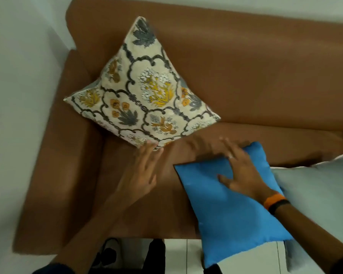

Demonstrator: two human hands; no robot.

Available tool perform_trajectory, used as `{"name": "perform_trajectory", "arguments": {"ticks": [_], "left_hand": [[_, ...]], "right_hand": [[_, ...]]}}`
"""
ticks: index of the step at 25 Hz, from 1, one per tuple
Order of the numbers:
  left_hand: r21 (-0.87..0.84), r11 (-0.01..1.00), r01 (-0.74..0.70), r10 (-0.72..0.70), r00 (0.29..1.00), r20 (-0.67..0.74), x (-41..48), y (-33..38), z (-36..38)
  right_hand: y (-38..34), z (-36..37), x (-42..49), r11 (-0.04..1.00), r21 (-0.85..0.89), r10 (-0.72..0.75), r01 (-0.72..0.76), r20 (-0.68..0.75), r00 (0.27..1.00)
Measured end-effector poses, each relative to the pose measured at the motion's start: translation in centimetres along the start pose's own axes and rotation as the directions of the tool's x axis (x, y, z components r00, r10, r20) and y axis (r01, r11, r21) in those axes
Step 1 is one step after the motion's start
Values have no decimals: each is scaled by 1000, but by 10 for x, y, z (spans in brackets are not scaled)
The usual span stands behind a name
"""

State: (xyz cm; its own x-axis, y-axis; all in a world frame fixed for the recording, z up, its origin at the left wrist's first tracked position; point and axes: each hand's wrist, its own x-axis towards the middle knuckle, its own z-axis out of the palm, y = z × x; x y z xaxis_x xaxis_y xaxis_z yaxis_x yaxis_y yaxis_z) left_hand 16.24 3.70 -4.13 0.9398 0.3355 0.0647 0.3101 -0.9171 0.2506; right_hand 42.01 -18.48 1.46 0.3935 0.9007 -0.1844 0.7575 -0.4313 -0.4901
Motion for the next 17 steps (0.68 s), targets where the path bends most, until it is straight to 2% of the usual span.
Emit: {"name": "perform_trajectory", "arguments": {"ticks": [2, 5, 7, 9, 13, 15, 17], "left_hand": [[60, 989, -135, 125, 980, 157, -28, 41, 34], [121, 953, -278, 237, 932, 275, -47, 100, 89], [158, 941, -301, 237, 914, 328, -47, 123, 117], [187, 954, -234, 160, 927, 339, -44, 139, 142], [98, 995, -2, -18, 980, 200, -40, 172, 188], [47, 999, 26, -32, 992, 123, -30, 178, 191], [57, 998, -23, 20, 998, 56, -17, 178, 172]], "right_hand": [[31, 24, -75, 993, -116, -23, 31, 73, 997], [93, 55, -178, 961, -272, 26, 44, 248, 968], [132, 72, -215, 938, -345, 75, 37, 306, 949], [163, 86, -222, 921, -387, 85, 38, 297, 951], [199, 119, -199, 939, -342, 41, 46, 243, 969], [204, 128, -198, 951, -306, -10, 52, 140, 990], [204, 118, -197, 971, -231, -53, 62, 46, 998]]}}
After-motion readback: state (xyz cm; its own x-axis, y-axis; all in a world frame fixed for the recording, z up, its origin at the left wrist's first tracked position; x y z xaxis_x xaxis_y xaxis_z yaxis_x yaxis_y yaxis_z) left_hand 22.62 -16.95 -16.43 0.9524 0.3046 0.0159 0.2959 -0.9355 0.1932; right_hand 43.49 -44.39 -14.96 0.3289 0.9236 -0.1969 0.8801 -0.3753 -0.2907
